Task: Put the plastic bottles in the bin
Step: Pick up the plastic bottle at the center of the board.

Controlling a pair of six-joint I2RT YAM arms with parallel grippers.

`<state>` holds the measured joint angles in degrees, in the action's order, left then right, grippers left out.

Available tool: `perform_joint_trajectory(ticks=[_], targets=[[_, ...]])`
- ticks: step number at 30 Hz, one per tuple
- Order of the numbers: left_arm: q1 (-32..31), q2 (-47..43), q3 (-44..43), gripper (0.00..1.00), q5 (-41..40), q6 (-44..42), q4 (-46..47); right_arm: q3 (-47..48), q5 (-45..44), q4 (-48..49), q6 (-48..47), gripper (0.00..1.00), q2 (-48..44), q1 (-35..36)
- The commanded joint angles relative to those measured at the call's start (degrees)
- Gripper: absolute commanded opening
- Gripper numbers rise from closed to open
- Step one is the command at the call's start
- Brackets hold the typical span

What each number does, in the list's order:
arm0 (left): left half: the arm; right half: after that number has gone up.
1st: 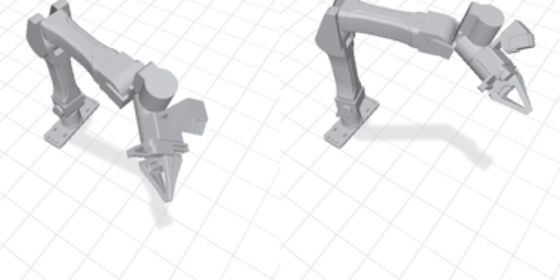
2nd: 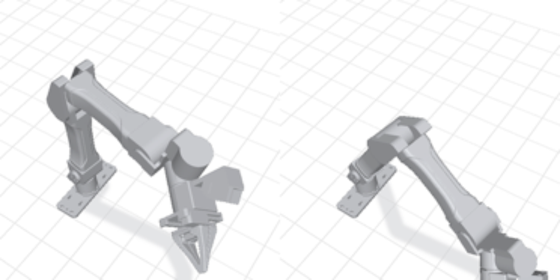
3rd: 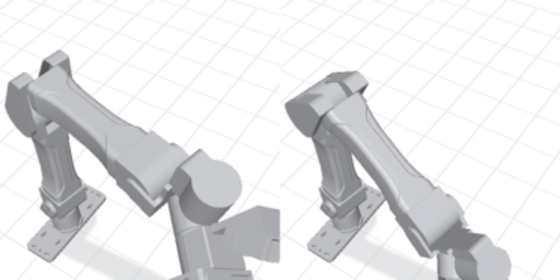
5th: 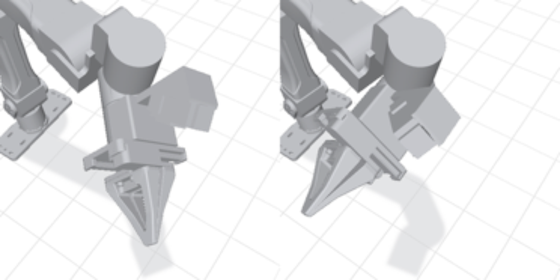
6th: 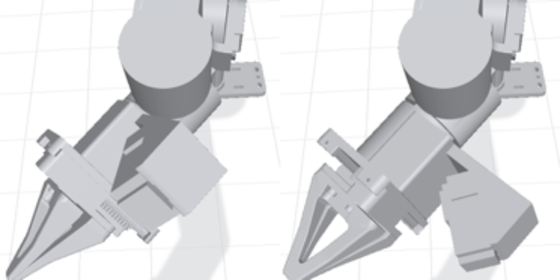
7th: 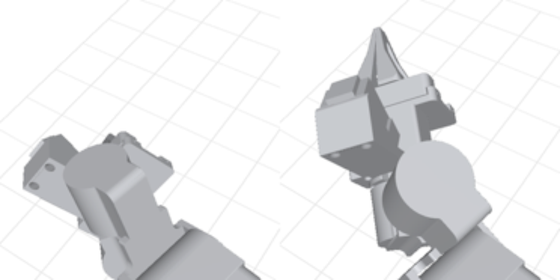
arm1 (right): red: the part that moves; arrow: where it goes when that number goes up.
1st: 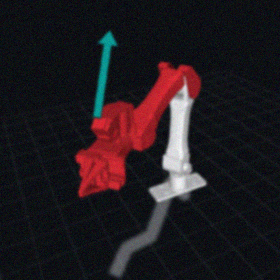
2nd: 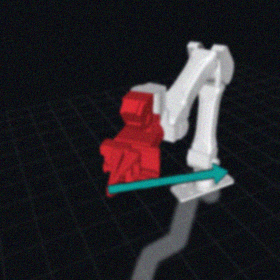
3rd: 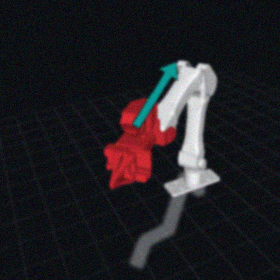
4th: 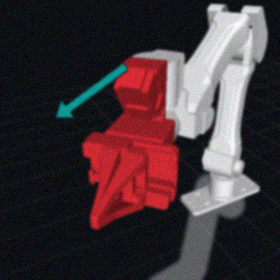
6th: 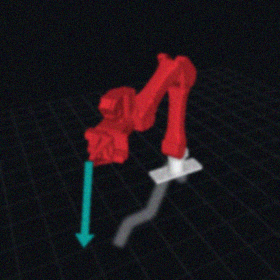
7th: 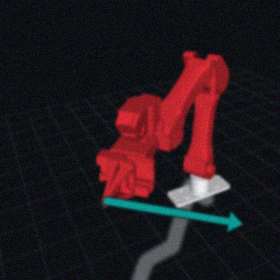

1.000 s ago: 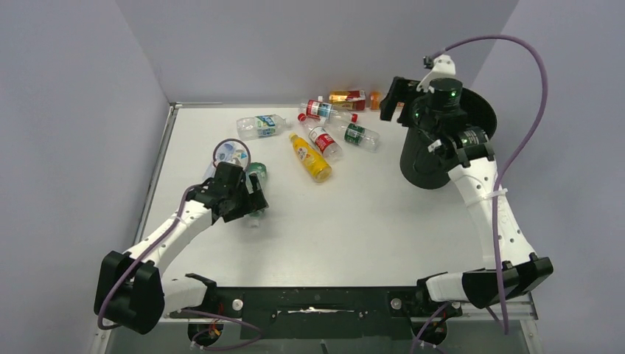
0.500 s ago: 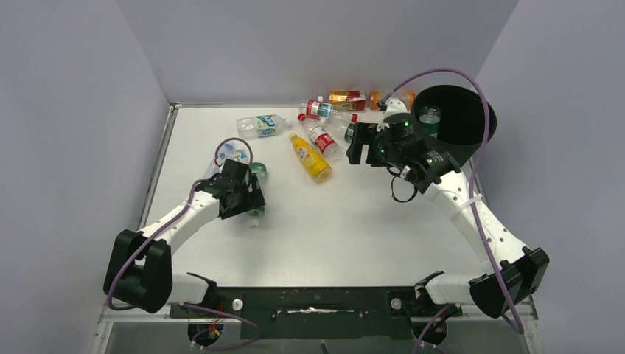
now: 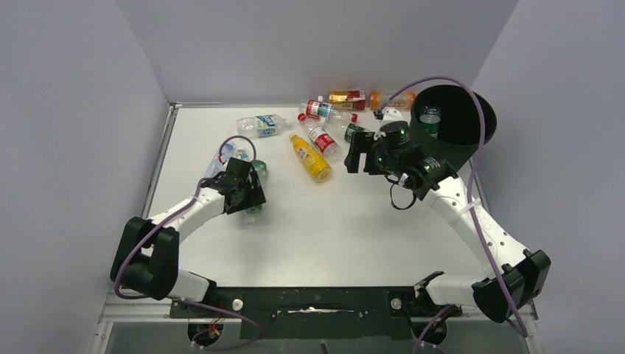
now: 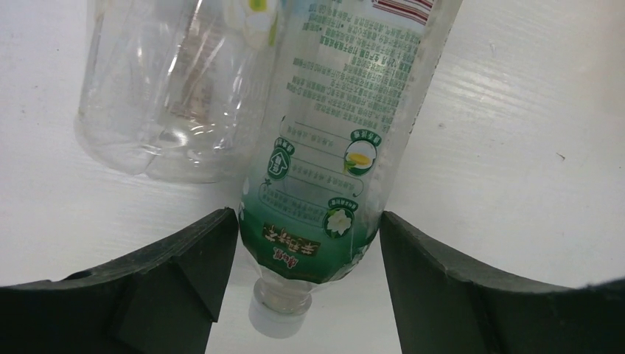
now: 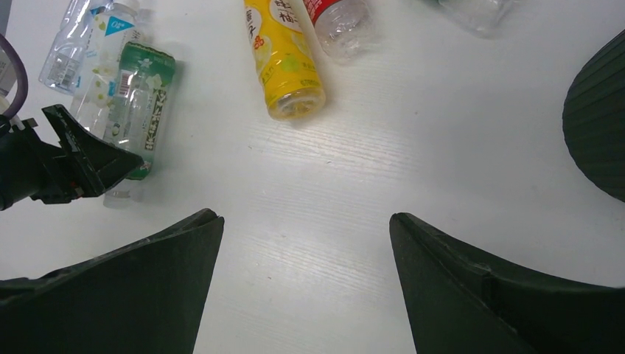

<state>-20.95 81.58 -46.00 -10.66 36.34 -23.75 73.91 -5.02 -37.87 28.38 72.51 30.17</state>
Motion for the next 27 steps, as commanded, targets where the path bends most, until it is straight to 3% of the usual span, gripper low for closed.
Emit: perform_joint_trajectory(ticks=[1, 10, 20, 27], targets=[[-0.14, 0.83, -0.25, 0.65, -0.85, -0.65, 4.27, -0.25, -0.61, 1.60, 0.62, 0.86, -1.46, 0.71], [-0.77, 0.86, 1.50, 0.46, 0.96, 0.57, 6.00, 0.77, -1.43, -2.15, 0.48, 0.86, 0.02, 1.20], [-2.94, -4.38, 12.24, 0.43, 8.04, 6.51, 17.45, 9.52, -0.18, -10.96, -0.54, 0.86, 6.19, 1.01], [-6.78, -11.25, 14.26, 0.42, 10.20, 7.95, 18.04, 15.19, 0.52, -13.92, 4.29, 0.86, 8.50, 1.03]])
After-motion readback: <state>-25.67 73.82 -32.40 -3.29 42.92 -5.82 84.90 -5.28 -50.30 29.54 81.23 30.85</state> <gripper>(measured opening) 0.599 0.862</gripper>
